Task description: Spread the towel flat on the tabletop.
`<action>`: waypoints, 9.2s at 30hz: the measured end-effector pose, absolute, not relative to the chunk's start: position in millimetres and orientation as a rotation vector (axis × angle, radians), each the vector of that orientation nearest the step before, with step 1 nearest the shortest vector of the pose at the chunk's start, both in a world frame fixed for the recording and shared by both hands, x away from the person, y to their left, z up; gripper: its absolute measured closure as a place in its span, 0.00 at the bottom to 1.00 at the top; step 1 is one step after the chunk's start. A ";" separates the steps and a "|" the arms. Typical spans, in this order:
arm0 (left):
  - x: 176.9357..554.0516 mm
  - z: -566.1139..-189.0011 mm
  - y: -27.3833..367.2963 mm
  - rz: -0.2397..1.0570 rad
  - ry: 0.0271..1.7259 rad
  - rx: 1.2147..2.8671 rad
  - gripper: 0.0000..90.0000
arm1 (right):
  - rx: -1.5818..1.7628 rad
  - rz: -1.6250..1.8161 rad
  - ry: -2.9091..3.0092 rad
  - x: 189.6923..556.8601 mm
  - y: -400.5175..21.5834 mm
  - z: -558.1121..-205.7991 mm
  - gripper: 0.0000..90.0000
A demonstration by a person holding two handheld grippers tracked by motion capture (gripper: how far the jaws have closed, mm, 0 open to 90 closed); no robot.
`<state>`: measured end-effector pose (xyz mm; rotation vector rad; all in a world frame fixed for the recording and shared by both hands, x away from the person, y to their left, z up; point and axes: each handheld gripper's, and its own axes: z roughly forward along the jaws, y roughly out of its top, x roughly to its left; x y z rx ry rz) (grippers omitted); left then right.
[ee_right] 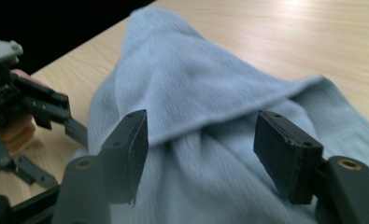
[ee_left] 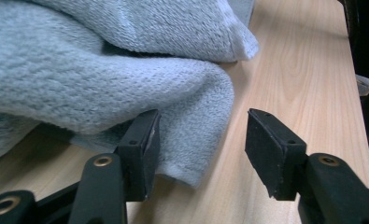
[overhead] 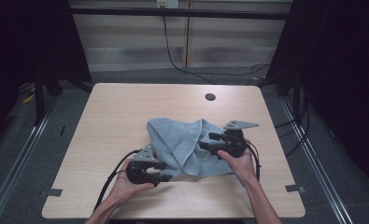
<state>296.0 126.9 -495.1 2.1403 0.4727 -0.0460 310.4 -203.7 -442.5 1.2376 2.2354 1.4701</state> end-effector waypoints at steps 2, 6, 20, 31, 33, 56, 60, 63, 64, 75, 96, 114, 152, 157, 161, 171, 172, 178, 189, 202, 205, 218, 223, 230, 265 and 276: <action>295.7 -498.0 124.2 -0.040 0.476 2.162 0.49 | 1.272 1.450 2.211 297.9 -220.4 -450.1 0.38; 297.1 -502.3 120.8 -0.013 0.507 2.205 0.62 | 1.298 1.424 2.226 286.7 -231.5 -458.9 0.37; 293.7 -453.4 157.5 0.040 0.566 1.942 0.94 | 1.213 1.409 2.319 264.7 -227.1 -465.0 0.34; 306.3 -400.8 193.9 0.100 0.634 1.721 0.94 | 1.004 1.428 2.478 232.3 -201.9 -465.6 0.26; 309.2 -401.6 196.0 0.095 0.640 1.713 0.94 | 1.017 1.399 2.475 233.6 -197.7 -470.6 0.35; 325.0 -347.4 264.4 0.259 0.718 1.515 0.95 | 1.020 1.720 1.991 293.5 -234.6 -358.9 0.98; 354.1 -383.3 270.2 0.240 0.855 1.540 0.94 | 1.121 1.663 2.019 317.0 -233.3 -380.9 0.97; 369.4 -415.0 270.5 0.208 0.945 1.601 0.94 | 1.210 1.578 2.084 335.8 -229.9 -408.8 0.91; 371.7 -423.6 269.8 0.187 0.964 1.616 0.85 | 1.255 1.477 2.118 343.4 -227.3 -425.6 0.81; 316.0 -426.3 268.8 0.158 0.817 1.746 0.65 | 1.251 1.470 2.226 303.7 -236.0 -451.6 0.63; 279.2 -501.4 221.0 -0.018 0.707 2.116 0.58 | 1.303 1.263 2.360 279.6 -234.5 -499.3 0.58; 276.8 -477.8 231.4 0.037 0.692 1.992 0.96 | 1.243 1.268 2.399 280.9 -234.3 -498.2 0.95; 279.9 -463.7 250.0 0.016 0.751 1.927 0.66 | 1.253 1.375 2.304 275.6 -235.0 -479.2 0.96; 270.9 -482.7 235.4 -0.077 0.695 2.002 0.50 | 1.235 1.393 2.289 275.6 -232.4 -474.7 0.96; 262.1 -484.7 226.2 -0.105 0.621 2.062 0.43 | 1.234 1.407 2.268 277.2 -233.0 -472.4 0.96; 259.0 -499.4 216.0 0.002 0.590 2.209 0.78 | 1.230 1.430 2.245 275.5 -235.6 -468.2 0.96; 258.4 -499.5 215.4 0.020 0.589 2.209 0.86 | 1.228 1.431 2.245 275.4 -235.0 -468.0 0.96; 269.4 -480.3 228.8 -0.023 0.622 2.023 0.93 | 1.209 1.444 2.237 274.1 -234.5 -461.1 0.96; 294.1 -402.7 243.8 0.038 0.605 1.768 0.93 | 1.079 1.570 2.096 273.9 -242.9 -393.1 0.96; 286.0 -329.4 239.7 0.004 0.494 1.639 0.93 | 0.888 1.699 1.983 253.0 -251.7 -310.7 0.97; 267.6 -323.8 238.1 -0.014 0.458 1.642 0.92 | 0.849 1.730 2.001 230.6 -249.4 -307.8 0.97; 231.1 -389.4 248.4 -0.143 0.526 1.716 0.67 | 0.834 1.666 2.181 178.3 -237.0 -357.0 0.77; 258.6 -425.9 252.6 -0.127 0.657 1.775 0.67 | 0.909 1.614 2.248 209.9 -228.2 -387.6 0.74; 279.6 -469.6 262.9 -0.150 0.772 1.815 0.66 | 0.989 1.521 2.385 250.6 -203.8 -433.5 0.68; 303.5 -496.8 266.4 -0.013 0.892 1.892 1.00 | 1.005 1.337 2.529 259.1 -177.0 -468.2 0.98; 303.0 -490.1 276.7 -0.002 0.927 1.805 0.99 | 1.146 1.269 2.494 212.6 -234.4 -483.2 0.67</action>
